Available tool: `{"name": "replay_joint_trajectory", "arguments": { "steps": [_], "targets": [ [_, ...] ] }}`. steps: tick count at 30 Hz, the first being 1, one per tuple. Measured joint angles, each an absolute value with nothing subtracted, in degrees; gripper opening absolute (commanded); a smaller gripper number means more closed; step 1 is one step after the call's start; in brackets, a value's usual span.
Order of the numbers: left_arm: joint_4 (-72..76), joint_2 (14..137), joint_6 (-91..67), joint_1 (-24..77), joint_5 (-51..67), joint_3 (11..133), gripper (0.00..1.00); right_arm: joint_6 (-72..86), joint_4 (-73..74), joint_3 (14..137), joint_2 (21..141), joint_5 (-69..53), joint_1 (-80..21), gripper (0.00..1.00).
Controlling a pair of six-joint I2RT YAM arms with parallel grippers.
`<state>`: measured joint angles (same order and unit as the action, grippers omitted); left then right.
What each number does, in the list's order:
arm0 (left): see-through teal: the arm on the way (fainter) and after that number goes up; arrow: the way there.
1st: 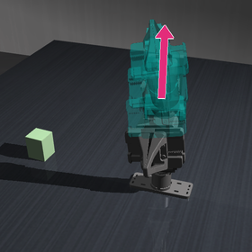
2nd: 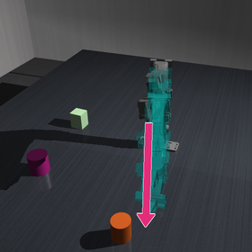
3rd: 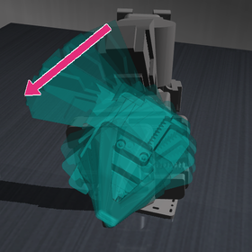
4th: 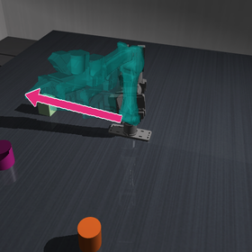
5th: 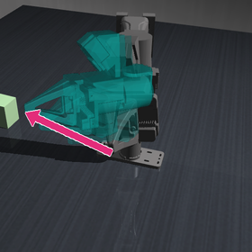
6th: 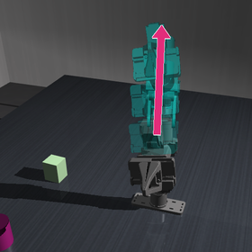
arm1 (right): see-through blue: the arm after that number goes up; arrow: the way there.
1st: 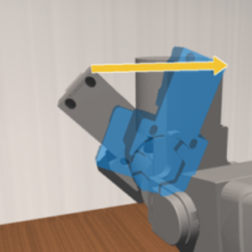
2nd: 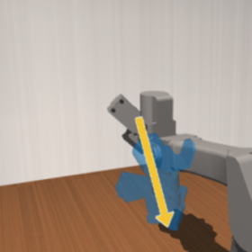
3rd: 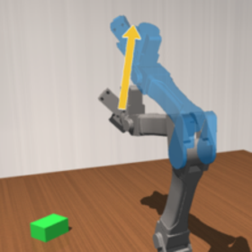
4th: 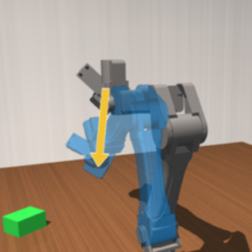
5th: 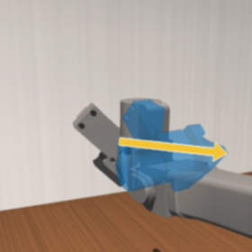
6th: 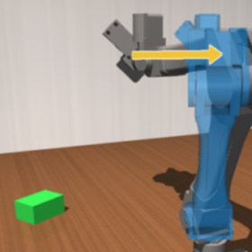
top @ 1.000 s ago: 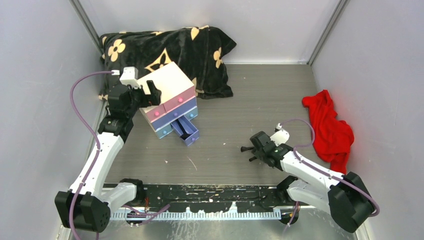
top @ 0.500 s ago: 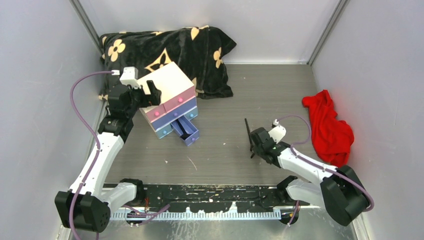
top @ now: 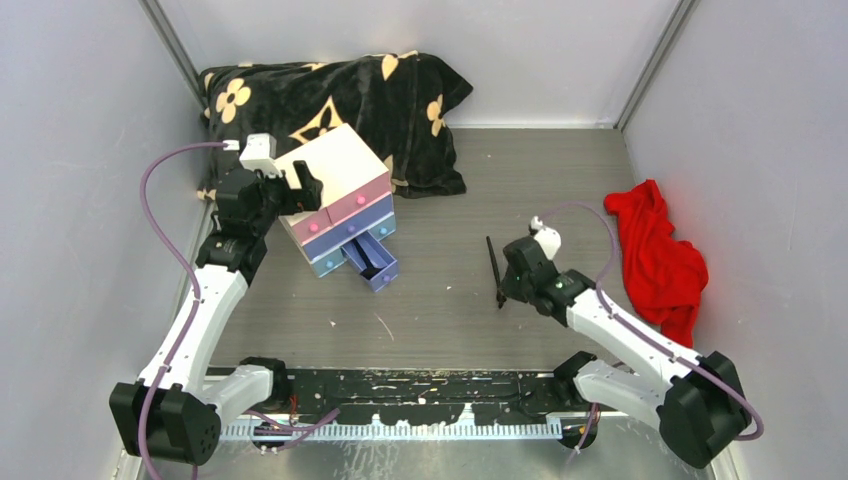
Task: Organize the makeup
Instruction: Pick up the makeup brush from the center of the board, then place the makeup brush in the drawer.
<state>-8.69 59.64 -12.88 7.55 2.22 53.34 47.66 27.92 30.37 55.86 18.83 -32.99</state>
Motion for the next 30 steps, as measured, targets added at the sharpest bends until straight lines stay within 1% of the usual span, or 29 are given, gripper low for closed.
{"name": "replay_joint_trajectory", "arguments": {
  "steps": [4, 7, 10, 13, 23, 30],
  "targets": [
    [-8.73, 59.59, -12.88, 7.55, 2.20, 53.34, 1.00, 38.79, 30.11, 42.30, 61.19, 12.12, -33.23, 0.01],
    [-8.84, 59.51, -12.91, 7.55, 2.20, 53.34, 1.00, 33.41, 30.11, 50.02, 65.71, 3.64, -33.26, 0.01],
    [-9.08, 59.31, -13.06, 7.55, 2.20, 53.34, 1.00, 30.24, 29.39, 54.43, 69.87, -4.71, -33.56, 0.01],
    [-9.32, 59.13, -13.06, 7.55, 2.20, 53.34, 1.00, 28.64, 28.73, 57.01, 74.13, -9.82, -35.05, 0.01],
    [-9.61, 59.00, -13.04, 7.66, 2.15, 53.34, 1.00, 29.52, 23.99, 66.43, 87.11, -18.92, -45.71, 0.01],
    [-9.80, 58.78, -13.04, 7.66, 2.13, 53.34, 1.00, 32.12, 20.40, 69.25, 89.93, -20.99, -46.39, 0.01]
  ]
}}
